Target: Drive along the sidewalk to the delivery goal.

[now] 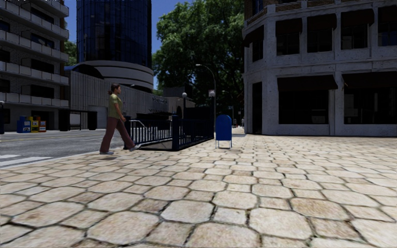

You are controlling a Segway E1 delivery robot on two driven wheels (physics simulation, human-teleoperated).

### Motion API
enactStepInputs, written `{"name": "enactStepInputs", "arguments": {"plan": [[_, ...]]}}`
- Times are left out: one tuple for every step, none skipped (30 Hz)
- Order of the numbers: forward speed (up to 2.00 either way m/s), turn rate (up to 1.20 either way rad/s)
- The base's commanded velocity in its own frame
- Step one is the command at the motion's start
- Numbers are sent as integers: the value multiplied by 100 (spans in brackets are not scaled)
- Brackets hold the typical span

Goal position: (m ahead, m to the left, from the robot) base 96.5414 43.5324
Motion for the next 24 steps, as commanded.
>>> {"name": "enactStepInputs", "arguments": {"plan": [[196,43],[196,45],[196,45],[196,45],[196,45],[196,48],[196,50],[196,50],[196,50],[196,50],[196,50],[196,50],[196,51],[196,51],[196,51],[196,51],[196,52],[196,56],[196,56],[196,57],[196,58],[196,59],[196,59],[196,61]]}}
